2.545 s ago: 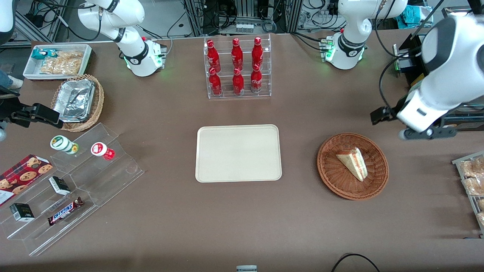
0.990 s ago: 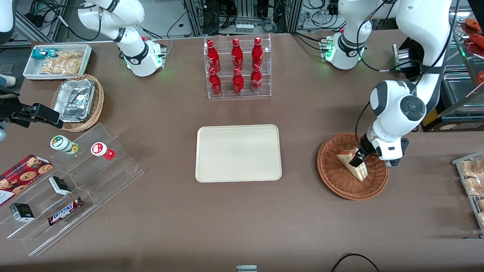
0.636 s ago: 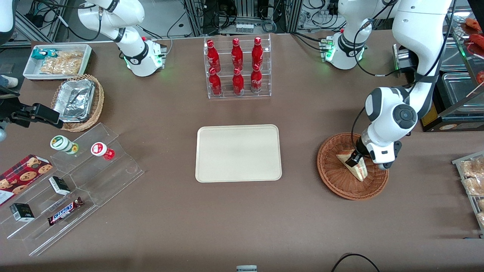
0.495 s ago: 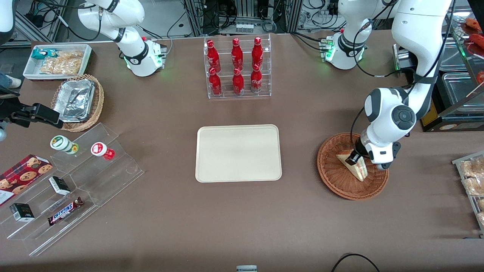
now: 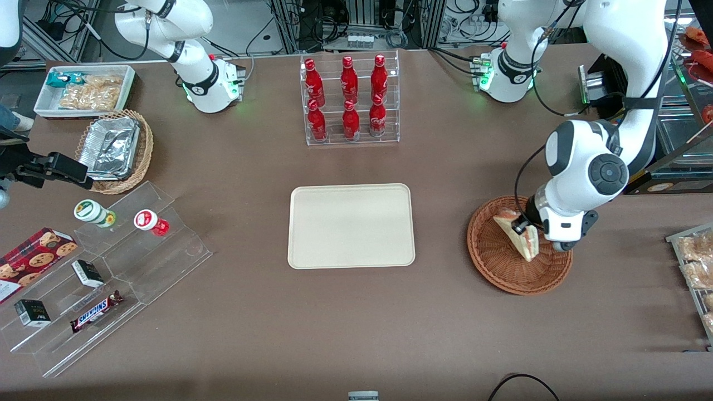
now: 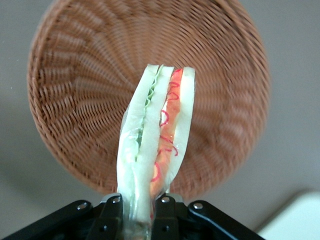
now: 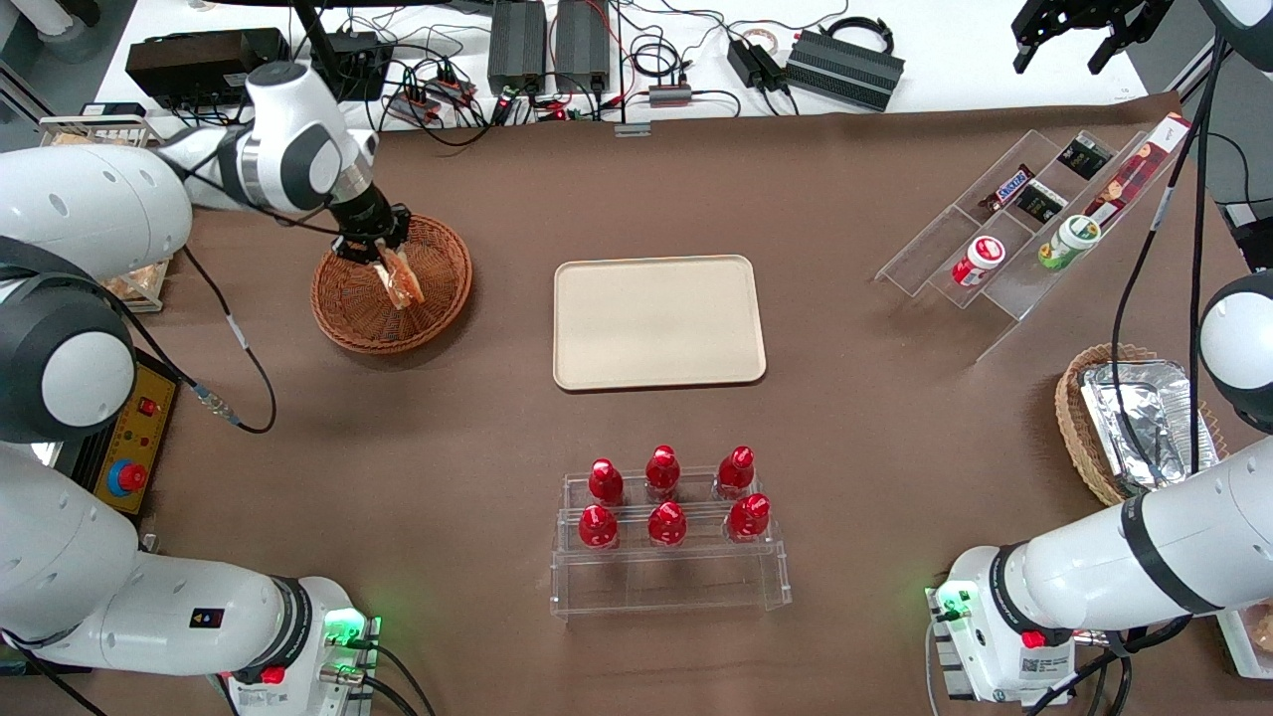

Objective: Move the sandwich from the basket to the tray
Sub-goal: 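Lift the sandwich and carry it with the left gripper over the cream tray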

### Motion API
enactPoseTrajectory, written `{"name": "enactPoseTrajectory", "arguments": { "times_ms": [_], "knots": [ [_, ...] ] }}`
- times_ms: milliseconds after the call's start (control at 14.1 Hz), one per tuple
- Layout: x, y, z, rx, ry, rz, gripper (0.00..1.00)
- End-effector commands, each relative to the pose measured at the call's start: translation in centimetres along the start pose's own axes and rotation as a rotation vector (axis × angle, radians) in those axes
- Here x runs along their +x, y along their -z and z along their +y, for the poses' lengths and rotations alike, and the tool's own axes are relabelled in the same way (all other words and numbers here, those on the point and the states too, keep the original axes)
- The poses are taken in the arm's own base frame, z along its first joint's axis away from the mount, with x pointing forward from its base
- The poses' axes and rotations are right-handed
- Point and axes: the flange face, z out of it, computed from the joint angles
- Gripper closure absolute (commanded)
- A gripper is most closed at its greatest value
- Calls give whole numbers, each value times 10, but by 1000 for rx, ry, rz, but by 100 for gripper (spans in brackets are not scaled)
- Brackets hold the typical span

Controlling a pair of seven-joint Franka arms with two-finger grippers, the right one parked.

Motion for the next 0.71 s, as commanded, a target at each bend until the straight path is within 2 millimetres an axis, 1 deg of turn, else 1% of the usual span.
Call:
{"name": "enactPoseTrajectory", "arguments": {
  "times_ms": [0, 141, 212, 354, 424, 495, 636],
  "knots": [
    [-31, 3, 50, 54, -284, 10, 96],
    [-57, 3, 86, 78, -333, 4, 96],
    [-72, 1, 106, 83, -357, 5, 99],
    [-111, -11, 150, 86, -380, 15, 99],
    [-127, -18, 169, 87, -378, 18, 99],
    [-148, -25, 189, 81, -372, 26, 99],
    [-187, -41, 224, 77, -355, 34, 99]
  ]
}}
